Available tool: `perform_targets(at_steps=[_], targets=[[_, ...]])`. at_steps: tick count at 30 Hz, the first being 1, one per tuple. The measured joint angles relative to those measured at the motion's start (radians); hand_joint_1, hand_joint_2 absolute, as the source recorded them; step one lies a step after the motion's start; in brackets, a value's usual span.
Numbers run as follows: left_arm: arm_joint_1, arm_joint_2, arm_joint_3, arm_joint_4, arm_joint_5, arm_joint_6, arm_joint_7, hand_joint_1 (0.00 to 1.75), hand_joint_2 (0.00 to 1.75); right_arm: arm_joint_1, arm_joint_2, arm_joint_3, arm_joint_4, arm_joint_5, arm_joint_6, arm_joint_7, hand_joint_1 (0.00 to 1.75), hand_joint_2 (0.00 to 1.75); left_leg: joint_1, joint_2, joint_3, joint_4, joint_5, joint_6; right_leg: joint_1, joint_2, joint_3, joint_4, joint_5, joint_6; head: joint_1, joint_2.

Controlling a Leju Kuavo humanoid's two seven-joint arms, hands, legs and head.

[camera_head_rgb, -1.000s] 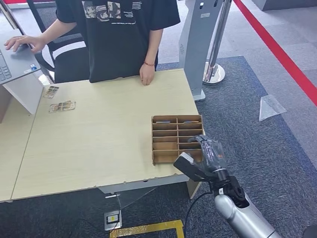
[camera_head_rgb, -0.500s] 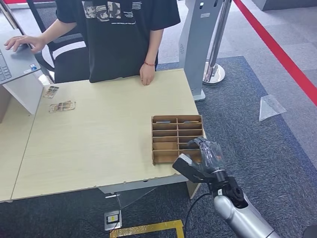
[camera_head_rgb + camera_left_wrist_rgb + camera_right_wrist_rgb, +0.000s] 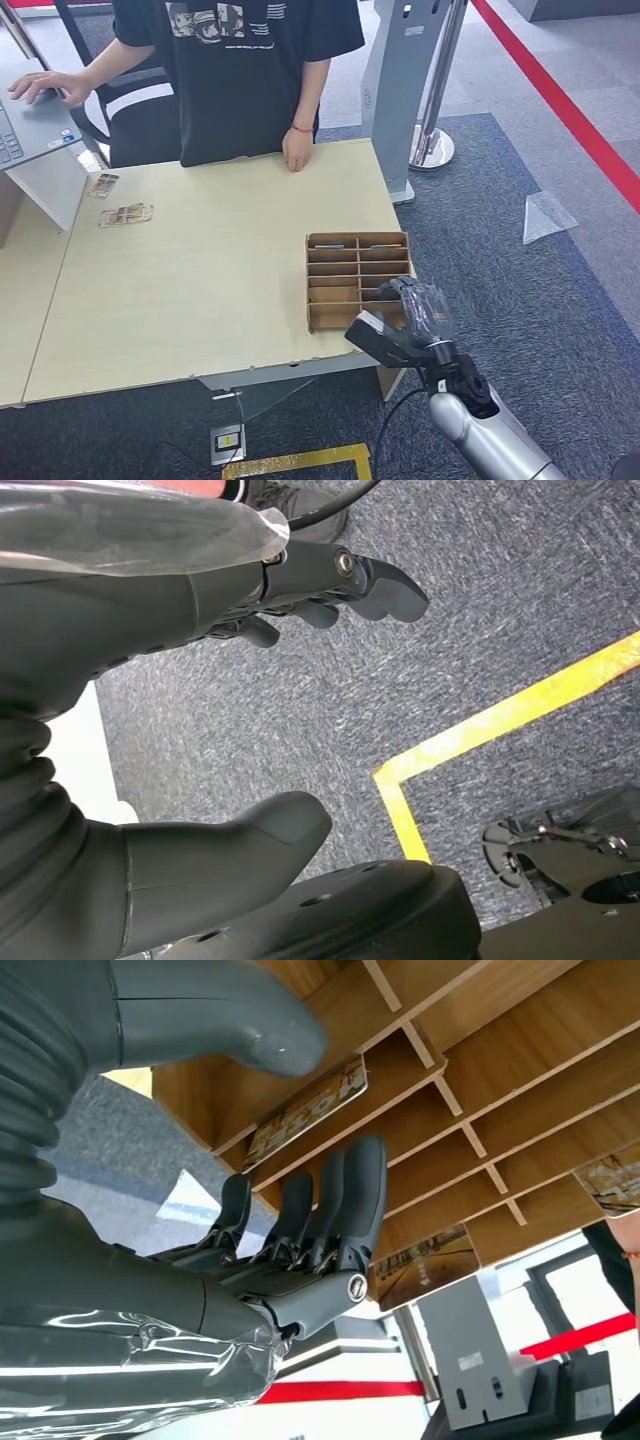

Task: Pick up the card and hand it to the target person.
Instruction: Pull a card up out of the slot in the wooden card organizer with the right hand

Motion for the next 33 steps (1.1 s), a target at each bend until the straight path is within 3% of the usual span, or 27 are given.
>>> perform_targets(at_steps=[8, 12, 14, 26, 33], targets=[[0.0, -0.003, -0.002, 0.0, 0.001, -0.001, 0.003, 0.0, 1.75, -0.006, 0.016, 0.001, 0.019, 0.084, 0.036, 0.076, 0.95, 1.75, 0.0, 0.0, 0.0, 0.0, 0.0, 0.0, 0.0, 0.0, 0.0, 0.0, 0.0, 0.0, 0.0, 0.0], [0.0, -0.003, -0.002, 0.0, 0.001, -0.002, 0.006, 0.0, 1.75, -0.005, 0.019, -0.002, 0.013, 0.098, 0.046, 0.094, 1.54, 1.75, 0.0, 0.0, 0.0, 0.0, 0.0, 0.0, 0.0, 0.0, 0.0, 0.0, 0.0, 0.0, 0.0, 0.0], [0.0, -0.003, -0.002, 0.0, 0.001, -0.002, 0.007, 0.0, 1.75, -0.001, 0.017, -0.004, -0.001, 0.107, 0.055, 0.104, 1.7, 1.75, 0.0, -0.001, 0.0, 0.0, 0.0, 0.0, 0.0, -0.001, 0.0, 0.0, 0.0, 0.0, 0.0, 0.0], [-0.001, -0.004, -0.009, -0.001, -0.003, -0.01, 0.005, 0.0, 1.75, 0.017, -0.018, -0.02, -0.127, 0.137, 0.108, 0.106, 1.75, 1.75, 0.0, -0.002, -0.001, 0.001, 0.0, 0.0, 0.0, -0.002, -0.001, 0.001, -0.001, 0.0, 0.0, 0.0], [-0.001, 0.0, -0.019, -0.001, -0.01, -0.019, -0.007, 0.0, 1.75, -0.037, -0.125, -0.033, -0.258, 0.049, 0.218, -0.036, 1.75, 1.75, -0.001, -0.002, -0.002, 0.003, 0.0, 0.0, -0.001, -0.002, -0.002, 0.003, -0.001, 0.0, 0.0, 0.0]])
